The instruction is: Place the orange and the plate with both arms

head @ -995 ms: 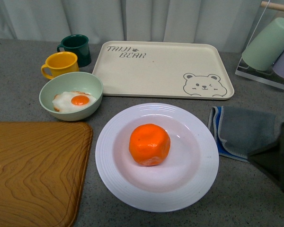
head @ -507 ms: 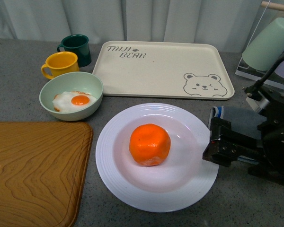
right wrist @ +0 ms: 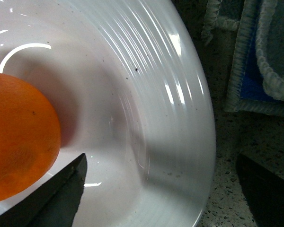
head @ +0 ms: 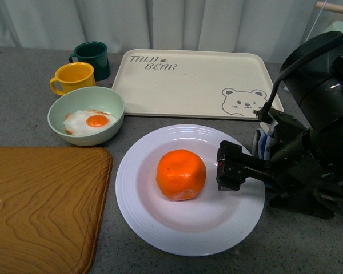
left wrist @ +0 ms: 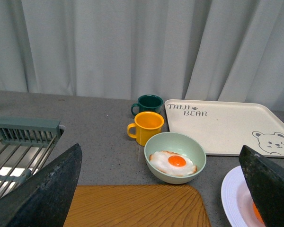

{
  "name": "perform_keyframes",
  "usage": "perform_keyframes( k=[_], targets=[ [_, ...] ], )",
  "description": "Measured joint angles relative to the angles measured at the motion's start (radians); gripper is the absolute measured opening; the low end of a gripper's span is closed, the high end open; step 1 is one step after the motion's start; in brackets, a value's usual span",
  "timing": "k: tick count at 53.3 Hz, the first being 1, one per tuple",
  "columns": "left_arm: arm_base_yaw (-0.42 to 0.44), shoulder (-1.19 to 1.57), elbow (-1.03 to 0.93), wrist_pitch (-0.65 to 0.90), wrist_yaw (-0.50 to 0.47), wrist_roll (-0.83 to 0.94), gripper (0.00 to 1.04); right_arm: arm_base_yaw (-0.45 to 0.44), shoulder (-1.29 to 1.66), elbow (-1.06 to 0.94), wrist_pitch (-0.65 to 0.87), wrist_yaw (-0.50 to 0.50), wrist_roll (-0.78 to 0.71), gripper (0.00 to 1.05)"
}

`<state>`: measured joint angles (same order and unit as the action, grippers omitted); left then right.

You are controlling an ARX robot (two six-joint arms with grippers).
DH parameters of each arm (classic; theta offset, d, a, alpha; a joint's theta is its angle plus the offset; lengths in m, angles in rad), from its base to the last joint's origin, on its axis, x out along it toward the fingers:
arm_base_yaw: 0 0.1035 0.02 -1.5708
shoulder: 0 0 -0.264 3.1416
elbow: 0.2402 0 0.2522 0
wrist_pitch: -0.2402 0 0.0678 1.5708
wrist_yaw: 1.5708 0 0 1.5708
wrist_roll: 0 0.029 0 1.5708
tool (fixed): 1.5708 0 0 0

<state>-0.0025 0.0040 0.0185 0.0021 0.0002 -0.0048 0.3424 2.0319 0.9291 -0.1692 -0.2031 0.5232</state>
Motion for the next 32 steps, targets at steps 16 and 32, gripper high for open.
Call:
perform_keyframes(
  k=[16, 32],
  targets=[
    [0.0, 0.0, 0.0, 0.0, 0.0, 0.0, 0.98, 0.001, 0.051, 0.051, -0.055, 0.006, 0.015, 0.36],
    [0.0, 0.0, 0.0, 0.0, 0.0, 0.0, 0.98, -0.026, -0.008, 0.019, -0.031, -0.081, 0.07, 0.19]
  ],
)
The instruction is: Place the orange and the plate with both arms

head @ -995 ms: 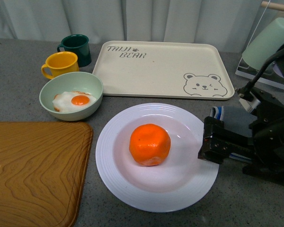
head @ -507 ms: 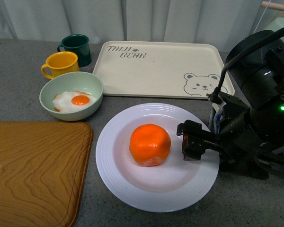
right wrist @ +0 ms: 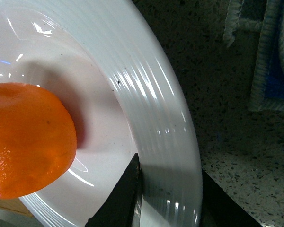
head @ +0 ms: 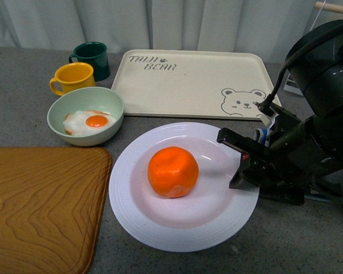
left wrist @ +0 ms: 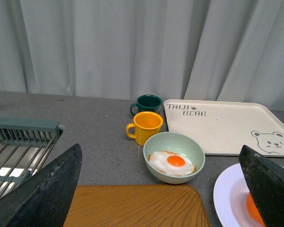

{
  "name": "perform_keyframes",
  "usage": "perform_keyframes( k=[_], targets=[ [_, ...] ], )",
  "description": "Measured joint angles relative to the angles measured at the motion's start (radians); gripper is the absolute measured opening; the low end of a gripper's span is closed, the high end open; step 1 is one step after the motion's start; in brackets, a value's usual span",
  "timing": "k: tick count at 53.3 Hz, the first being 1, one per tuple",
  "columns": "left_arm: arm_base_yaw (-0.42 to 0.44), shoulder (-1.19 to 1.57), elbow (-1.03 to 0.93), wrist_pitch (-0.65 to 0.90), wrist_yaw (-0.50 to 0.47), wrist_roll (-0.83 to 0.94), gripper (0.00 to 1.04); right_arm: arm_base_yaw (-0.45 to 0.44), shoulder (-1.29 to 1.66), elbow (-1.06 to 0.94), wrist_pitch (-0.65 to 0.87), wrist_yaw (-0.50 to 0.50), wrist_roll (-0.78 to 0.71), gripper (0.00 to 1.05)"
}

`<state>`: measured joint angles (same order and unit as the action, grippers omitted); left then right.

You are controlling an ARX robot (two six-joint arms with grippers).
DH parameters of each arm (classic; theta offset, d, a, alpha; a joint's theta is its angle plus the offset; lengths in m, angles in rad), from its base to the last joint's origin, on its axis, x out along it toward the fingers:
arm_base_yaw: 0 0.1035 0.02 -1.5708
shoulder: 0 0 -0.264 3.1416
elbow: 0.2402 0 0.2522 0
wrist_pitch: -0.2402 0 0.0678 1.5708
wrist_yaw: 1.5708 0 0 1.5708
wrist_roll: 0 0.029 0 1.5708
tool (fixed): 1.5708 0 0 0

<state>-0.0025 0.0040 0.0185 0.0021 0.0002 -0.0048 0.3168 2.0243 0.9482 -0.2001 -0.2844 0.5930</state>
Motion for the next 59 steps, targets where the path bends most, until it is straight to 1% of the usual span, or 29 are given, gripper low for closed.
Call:
perform_keyframes(
  k=[16, 20, 25, 35, 40, 47, 59],
  targets=[
    [0.0, 0.0, 0.0, 0.0, 0.0, 0.0, 0.98, -0.025, -0.082, -0.137, 0.16, -0.085, 0.094, 0.12],
    [0.0, 0.0, 0.0, 0.0, 0.0, 0.0, 0.98, -0.037, -0.104, -0.188, 0.256, -0.119, 0.132, 0.1],
    [0.0, 0.0, 0.0, 0.0, 0.0, 0.0, 0.98, -0.049, -0.111, -0.244, 0.382, -0.137, 0.18, 0.06],
    [0.0, 0.0, 0.0, 0.0, 0.0, 0.0, 0.98, -0.064, -0.105, -0.321, 0.558, -0.171, 0.238, 0.03],
    [0.0, 0.0, 0.0, 0.0, 0.0, 0.0, 0.98, -0.089, -0.094, -0.36, 0.663, -0.196, 0.265, 0.03],
    [0.0, 0.0, 0.0, 0.0, 0.0, 0.0, 0.98, -0.122, -0.096, -0.391, 0.768, -0.212, 0.287, 0.02],
    [0.0, 0.0, 0.0, 0.0, 0.0, 0.0, 0.98, -0.224, -0.104, -0.439, 1.008, -0.229, 0.329, 0.01]
  ],
)
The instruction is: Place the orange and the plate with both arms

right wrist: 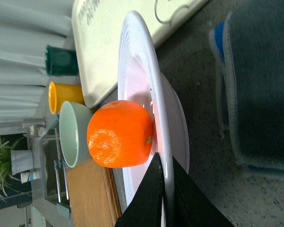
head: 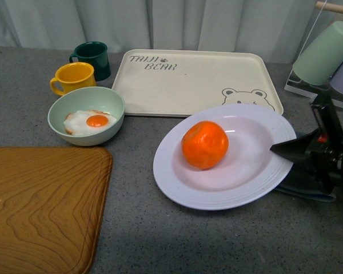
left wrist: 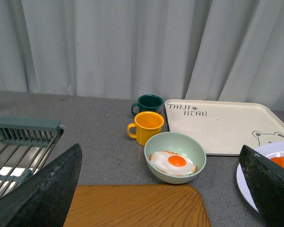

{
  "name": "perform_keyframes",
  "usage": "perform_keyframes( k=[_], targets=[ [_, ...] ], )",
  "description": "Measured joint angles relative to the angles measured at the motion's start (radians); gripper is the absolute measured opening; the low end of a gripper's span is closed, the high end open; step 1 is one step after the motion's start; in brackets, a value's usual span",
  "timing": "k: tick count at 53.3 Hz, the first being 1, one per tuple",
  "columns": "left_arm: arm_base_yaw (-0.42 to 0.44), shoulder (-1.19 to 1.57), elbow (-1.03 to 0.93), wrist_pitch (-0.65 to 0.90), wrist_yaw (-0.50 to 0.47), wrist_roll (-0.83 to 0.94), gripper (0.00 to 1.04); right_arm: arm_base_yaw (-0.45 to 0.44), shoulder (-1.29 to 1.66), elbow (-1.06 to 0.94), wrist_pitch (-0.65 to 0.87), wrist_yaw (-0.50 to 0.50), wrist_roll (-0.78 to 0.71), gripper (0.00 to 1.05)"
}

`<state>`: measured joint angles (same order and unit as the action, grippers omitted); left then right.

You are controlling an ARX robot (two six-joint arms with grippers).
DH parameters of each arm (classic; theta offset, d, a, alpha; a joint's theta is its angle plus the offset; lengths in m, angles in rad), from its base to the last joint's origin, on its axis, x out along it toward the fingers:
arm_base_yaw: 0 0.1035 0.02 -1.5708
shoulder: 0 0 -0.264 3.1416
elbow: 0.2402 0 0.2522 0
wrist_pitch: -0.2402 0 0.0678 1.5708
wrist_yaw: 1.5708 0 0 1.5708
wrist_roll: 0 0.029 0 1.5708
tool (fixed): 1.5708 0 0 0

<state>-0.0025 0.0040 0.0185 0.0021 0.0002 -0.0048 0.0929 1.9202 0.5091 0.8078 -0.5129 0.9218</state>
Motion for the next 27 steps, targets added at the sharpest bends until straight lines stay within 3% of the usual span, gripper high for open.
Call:
perform_keyframes(
  k=[10, 27],
  targets=[
    [0.0, 0.0, 0.0, 0.0, 0.0, 0.0, 0.98, -0.024, 0.016, 0.069, 0.065, -0.031, 0.045, 0.01],
    [0.0, 0.0, 0.0, 0.0, 0.0, 0.0, 0.98, -0.018, 0.191, 0.351, 0.026, -0.035, 0.106, 0.01]
  ],
)
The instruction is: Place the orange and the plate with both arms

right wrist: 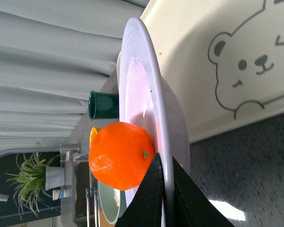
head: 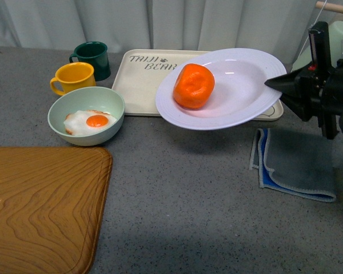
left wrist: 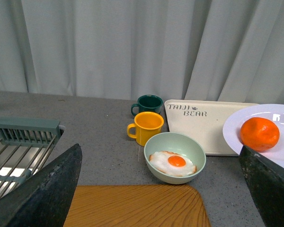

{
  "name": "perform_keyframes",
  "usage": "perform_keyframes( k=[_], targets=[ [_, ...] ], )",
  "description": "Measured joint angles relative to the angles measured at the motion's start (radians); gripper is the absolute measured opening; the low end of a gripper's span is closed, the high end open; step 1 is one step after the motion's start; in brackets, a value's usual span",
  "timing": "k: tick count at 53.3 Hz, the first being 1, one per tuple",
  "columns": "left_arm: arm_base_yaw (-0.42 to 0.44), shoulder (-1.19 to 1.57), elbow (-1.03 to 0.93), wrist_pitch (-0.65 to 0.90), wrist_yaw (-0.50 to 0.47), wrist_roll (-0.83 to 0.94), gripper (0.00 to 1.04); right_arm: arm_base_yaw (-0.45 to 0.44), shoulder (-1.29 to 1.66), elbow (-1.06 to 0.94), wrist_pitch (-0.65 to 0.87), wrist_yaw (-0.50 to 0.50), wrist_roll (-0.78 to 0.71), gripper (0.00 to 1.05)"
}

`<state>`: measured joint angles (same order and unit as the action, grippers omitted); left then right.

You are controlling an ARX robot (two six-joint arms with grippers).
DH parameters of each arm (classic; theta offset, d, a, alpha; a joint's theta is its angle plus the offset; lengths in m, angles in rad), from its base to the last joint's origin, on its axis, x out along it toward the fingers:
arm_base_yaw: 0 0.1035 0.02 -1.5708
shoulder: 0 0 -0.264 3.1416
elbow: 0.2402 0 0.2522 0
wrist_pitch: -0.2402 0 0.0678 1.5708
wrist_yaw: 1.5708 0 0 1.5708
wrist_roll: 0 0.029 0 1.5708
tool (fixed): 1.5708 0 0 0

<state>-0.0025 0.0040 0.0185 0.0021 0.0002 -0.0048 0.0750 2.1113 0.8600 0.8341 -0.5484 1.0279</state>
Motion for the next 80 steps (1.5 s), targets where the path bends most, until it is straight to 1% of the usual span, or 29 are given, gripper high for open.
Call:
perform_keyframes(
  k=[13, 23, 33, 40, 47, 49, 50, 52, 62, 69, 70, 71, 72, 74, 75, 76, 78, 79, 80],
  targets=[
    [0.0, 0.0, 0.0, 0.0, 0.0, 0.0, 0.98, 0.027, 0.166, 0.269, -0.109, 0.011, 0.029, 0.01],
    [0.0, 0.0, 0.0, 0.0, 0.0, 0.0, 0.98, 0.046, 0.28, 0.463, -0.225, 0.02, 0.011, 0.01],
    [0.0, 0.0, 0.0, 0.0, 0.0, 0.0, 0.98, 0.057, 0.357, 0.587, -0.321, 0.022, -0.013, 0.01],
    [0.0, 0.0, 0.0, 0.0, 0.0, 0.0, 0.98, 0.057, 0.367, 0.611, -0.338, 0.025, -0.029, 0.01],
    [0.0, 0.0, 0.0, 0.0, 0.0, 0.0, 0.98, 0.057, 0.367, 0.6, -0.359, 0.064, -0.076, 0.19],
    [0.0, 0.0, 0.0, 0.0, 0.0, 0.0, 0.98, 0.056, 0.367, 0.584, -0.369, 0.08, -0.105, 0.26],
    [0.0, 0.0, 0.0, 0.0, 0.0, 0.0, 0.98, 0.056, 0.366, 0.579, -0.371, 0.087, -0.117, 0.28],
    [0.0, 0.0, 0.0, 0.0, 0.0, 0.0, 0.98, 0.055, 0.361, 0.556, -0.385, 0.108, -0.158, 0.37],
    [0.0, 0.0, 0.0, 0.0, 0.0, 0.0, 0.98, 0.044, 0.301, 0.463, -0.404, 0.165, -0.31, 0.63],
    [0.0, 0.0, 0.0, 0.0, 0.0, 0.0, 0.98, 0.028, 0.154, 0.332, -0.403, 0.213, -0.497, 0.92],
    [0.0, 0.0, 0.0, 0.0, 0.0, 0.0, 0.98, 0.026, 0.132, 0.312, -0.397, 0.22, -0.513, 0.95],
    [0.0, 0.0, 0.0, 0.0, 0.0, 0.0, 0.98, 0.026, 0.121, 0.302, -0.394, 0.221, -0.523, 0.96],
    [0.0, 0.0, 0.0, 0.0, 0.0, 0.0, 0.98, 0.025, 0.104, 0.281, -0.376, 0.244, -0.545, 0.97],
    [0.0, 0.0, 0.0, 0.0, 0.0, 0.0, 0.98, 0.029, 0.089, 0.228, -0.253, 0.333, -0.618, 0.93],
    [0.0, 0.0, 0.0, 0.0, -0.001, 0.0, 0.98, 0.032, 0.078, 0.187, -0.148, 0.402, -0.665, 0.9],
    [0.0, 0.0, 0.0, 0.0, 0.0, 0.0, 0.98, 0.033, 0.074, 0.166, -0.093, 0.439, -0.679, 0.88],
    [0.0, 0.0, 0.0, 0.0, 0.001, 0.0, 0.98, 0.034, 0.045, 0.068, 0.103, 0.559, -0.785, 0.81],
    [0.0, -0.001, 0.0, 0.0, 0.0, 0.0, 0.98, 0.034, 0.035, 0.043, 0.144, 0.578, -0.806, 0.79],
    [0.0, -0.001, 0.0, 0.0, 0.0, 0.0, 0.98, 0.032, 0.01, -0.014, 0.223, 0.6, -0.836, 0.75]
  ],
)
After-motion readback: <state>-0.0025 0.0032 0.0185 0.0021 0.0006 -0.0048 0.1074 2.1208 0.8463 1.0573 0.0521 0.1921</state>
